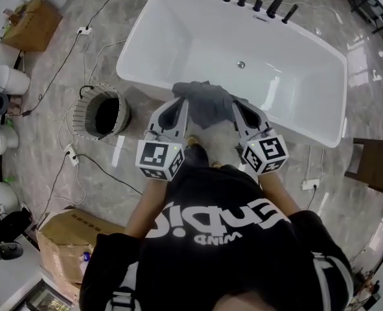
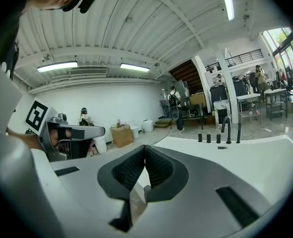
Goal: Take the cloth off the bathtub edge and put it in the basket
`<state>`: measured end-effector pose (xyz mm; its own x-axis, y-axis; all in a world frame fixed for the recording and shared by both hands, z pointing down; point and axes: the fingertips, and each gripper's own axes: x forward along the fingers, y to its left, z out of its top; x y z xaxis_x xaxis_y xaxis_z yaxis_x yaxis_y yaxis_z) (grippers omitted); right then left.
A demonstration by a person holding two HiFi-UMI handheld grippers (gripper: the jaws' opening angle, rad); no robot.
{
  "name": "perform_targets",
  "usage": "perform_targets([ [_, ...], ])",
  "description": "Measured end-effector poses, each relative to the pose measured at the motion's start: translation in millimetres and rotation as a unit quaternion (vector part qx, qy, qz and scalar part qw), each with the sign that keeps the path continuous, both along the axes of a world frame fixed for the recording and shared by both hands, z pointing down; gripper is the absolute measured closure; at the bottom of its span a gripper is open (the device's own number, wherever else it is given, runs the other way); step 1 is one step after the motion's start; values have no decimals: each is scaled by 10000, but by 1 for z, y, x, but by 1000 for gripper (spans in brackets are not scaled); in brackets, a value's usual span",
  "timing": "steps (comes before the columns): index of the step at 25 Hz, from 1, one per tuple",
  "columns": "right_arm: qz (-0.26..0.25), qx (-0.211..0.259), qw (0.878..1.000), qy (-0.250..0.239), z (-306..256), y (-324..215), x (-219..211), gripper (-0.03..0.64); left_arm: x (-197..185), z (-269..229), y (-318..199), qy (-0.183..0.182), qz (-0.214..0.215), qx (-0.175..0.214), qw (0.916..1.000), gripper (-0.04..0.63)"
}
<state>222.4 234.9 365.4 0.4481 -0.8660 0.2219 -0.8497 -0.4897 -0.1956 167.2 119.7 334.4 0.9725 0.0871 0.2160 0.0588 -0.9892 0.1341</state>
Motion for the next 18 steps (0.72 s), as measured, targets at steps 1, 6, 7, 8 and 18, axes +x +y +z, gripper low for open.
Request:
perform_targets([
  [1, 24, 7, 10000, 10, -2, -7, 5, 603, 7, -2, -6, 10, 59, 20, 10000, 582],
  [6, 153, -38, 9999, 49, -6, -33, 24, 603, 32, -9, -33, 42, 272, 39, 9996, 583],
  [7, 169, -50, 9998, 37, -6, -36, 29, 603, 37, -9, -37, 34, 290, 29, 9996, 581],
  [8, 178, -61, 9998, 24, -5, -38, 33, 603, 42, -8, -39, 24, 301, 17, 9995, 582],
  [18, 35, -69, 10000, 25, -9, -55, 62, 603, 70, -8, -51, 19, 166, -57, 9998, 582],
])
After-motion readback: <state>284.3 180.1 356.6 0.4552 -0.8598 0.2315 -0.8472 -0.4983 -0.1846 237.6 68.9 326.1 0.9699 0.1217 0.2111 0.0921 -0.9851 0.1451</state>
